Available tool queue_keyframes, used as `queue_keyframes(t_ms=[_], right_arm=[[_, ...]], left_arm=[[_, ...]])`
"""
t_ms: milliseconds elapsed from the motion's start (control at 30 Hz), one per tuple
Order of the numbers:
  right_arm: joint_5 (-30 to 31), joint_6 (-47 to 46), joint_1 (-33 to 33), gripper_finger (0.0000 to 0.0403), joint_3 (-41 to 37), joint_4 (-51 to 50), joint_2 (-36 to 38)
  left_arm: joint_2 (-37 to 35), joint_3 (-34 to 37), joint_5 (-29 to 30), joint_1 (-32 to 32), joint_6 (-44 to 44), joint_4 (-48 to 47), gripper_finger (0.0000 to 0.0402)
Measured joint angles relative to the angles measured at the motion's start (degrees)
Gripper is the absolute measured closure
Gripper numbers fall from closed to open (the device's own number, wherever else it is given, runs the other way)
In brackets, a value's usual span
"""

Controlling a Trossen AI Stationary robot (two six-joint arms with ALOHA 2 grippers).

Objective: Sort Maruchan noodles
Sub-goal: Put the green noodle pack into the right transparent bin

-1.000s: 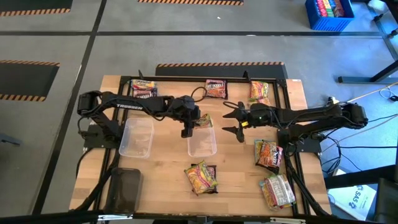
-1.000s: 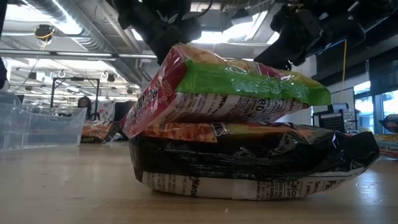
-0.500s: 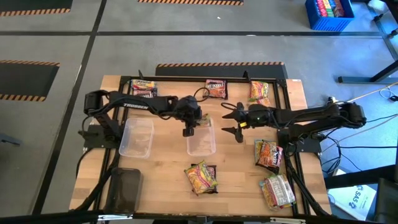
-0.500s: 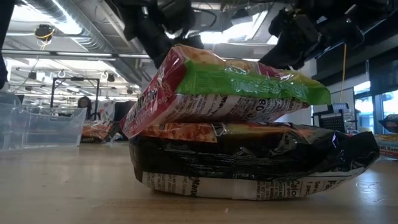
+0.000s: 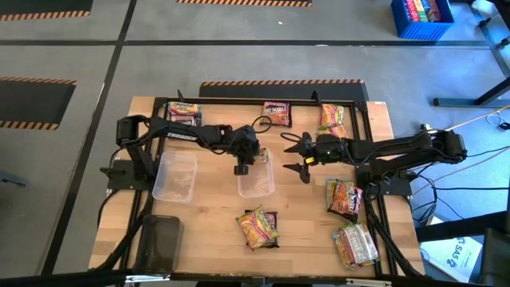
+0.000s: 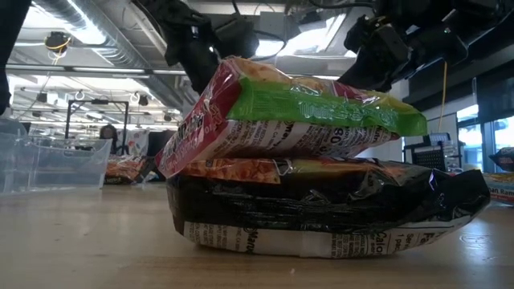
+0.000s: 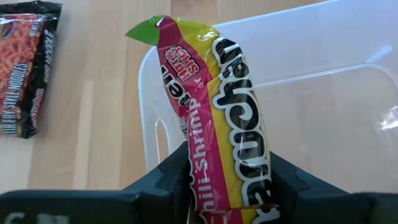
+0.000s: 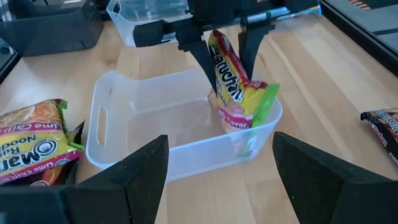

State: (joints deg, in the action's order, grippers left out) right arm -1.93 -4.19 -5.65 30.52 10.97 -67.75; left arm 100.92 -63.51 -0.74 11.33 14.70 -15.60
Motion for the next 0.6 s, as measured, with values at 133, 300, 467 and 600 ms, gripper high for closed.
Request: queue_keyframes(t_ms=[133,300,467,600], right_arm=[[0.0,0.0,0.0,0.0134,0.0,0.0,0.0],[-0.1,0.0,0.0,0.0134,0.0,0.0,0.0],[-0.1,0.0,0.0,0.0134,0.0,0.0,0.0],[-0.1,0.0,0.0,0.0134,0.0,0.0,0.0]], left_arm=[[0.0,0.0,0.2,0.0,1.1,0.2,0.0251],[0.0,0.0,1.0,0.0,1.1,0.4,0.0216],[-0.9,0.0,1.3,0.0,-0.3,1.2,0.0189],[-1.8,-0.1,1.9,0.0,-0.7,1.2,0.0182]])
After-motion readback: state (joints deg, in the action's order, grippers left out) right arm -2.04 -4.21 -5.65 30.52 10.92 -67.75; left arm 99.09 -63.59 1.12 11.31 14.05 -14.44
